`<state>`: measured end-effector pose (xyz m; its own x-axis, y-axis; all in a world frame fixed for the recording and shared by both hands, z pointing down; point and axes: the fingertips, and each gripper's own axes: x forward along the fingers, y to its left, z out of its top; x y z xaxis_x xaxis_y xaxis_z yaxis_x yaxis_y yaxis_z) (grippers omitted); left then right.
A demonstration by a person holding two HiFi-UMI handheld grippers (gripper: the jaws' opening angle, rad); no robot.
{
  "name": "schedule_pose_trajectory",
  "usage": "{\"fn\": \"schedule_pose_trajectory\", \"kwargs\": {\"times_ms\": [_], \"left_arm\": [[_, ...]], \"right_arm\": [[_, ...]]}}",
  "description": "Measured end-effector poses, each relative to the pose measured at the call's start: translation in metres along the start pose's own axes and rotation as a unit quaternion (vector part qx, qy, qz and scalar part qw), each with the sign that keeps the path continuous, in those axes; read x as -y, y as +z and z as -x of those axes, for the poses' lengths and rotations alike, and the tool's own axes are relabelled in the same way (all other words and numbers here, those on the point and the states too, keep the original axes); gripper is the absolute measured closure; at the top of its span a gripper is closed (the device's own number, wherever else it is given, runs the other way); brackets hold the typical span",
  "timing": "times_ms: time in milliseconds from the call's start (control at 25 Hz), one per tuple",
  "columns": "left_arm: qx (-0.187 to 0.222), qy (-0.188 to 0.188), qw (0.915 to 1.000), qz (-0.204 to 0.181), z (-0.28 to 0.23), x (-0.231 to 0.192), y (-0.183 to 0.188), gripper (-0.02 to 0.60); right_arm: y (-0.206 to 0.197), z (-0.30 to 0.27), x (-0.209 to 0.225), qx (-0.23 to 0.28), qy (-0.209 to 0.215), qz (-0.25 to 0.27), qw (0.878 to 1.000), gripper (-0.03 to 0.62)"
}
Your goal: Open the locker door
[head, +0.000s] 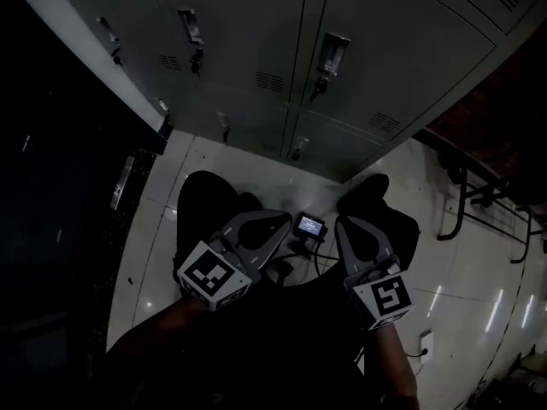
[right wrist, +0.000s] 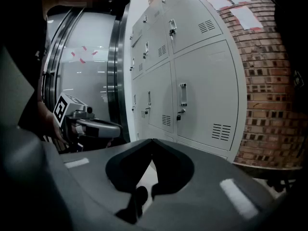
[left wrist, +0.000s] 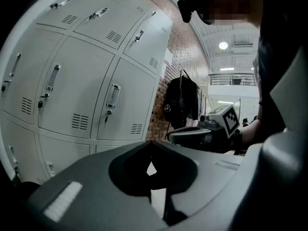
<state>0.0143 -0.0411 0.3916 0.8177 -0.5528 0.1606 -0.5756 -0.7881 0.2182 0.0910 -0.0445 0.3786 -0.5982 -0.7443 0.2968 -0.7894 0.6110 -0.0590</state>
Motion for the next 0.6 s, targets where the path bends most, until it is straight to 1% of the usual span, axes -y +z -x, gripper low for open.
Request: {"fn": "schedule_pose_trajectory", "kwargs": {"times_ms": [80,160,280,440,600], "left_arm": [[0.001,0.001,1.0000,0.005,0.003,-0.004,0.003,0.570],[0.001,0.003,1.0000,0.008,0.005,-0.008,0.004,0.570],[-0.003,0.003,1.0000,0.009,0.006,-0.011,0.004,0.569],[0.003,0.002,0.9999,0.012,0.005,-0.013,0.006,0.569],[0.000,0.005,0.9998,0.019,0.007,-0.017,0.004,0.569]], "right_arm": [[-0.003,-0.006,-0.003,-0.010,0.005,0.006,1.000,0.591],[-0.005,-0.014,-0.001,-0.021,0.005,0.023,1.000,0.588],[0.000,-0.034,0.010,-0.041,-0.012,0.088,0.995,0.565],[0.015,-0.066,0.031,-0.067,-0.043,0.180,0.980,0.562],[0.031,-0.096,0.044,-0.082,-0.065,0.257,0.961,0.560]]}}
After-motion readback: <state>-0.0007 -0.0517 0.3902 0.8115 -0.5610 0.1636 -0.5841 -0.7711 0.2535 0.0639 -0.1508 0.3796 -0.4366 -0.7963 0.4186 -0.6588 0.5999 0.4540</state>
